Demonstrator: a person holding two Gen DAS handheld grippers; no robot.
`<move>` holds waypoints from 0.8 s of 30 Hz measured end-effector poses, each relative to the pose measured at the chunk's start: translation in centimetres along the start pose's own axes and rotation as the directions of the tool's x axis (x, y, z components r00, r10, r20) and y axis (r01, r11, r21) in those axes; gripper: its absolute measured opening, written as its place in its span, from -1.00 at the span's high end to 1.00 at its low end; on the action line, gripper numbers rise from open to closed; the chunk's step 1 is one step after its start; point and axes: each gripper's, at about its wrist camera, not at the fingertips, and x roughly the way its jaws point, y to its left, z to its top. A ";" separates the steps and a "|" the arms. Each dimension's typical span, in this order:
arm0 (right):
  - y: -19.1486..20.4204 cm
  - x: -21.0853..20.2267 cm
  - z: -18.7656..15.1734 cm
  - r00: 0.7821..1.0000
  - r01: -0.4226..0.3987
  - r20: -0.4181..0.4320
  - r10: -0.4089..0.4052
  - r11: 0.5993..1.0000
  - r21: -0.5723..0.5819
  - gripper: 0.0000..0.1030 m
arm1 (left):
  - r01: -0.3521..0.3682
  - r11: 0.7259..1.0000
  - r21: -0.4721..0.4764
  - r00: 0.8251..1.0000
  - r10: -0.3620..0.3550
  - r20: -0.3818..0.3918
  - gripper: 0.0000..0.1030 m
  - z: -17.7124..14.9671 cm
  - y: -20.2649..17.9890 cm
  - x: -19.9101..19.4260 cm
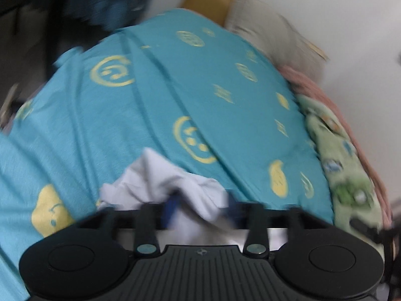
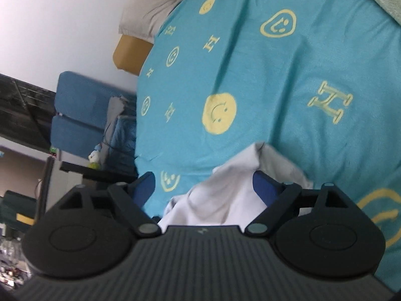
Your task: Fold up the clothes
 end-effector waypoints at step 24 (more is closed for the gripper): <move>3.7 4.1 -5.3 0.954 0.296 0.136 -0.266 0.780 -0.552 0.23 | -0.105 0.944 0.314 0.994 0.089 0.067 -0.74 -4.0 -2.8 -0.2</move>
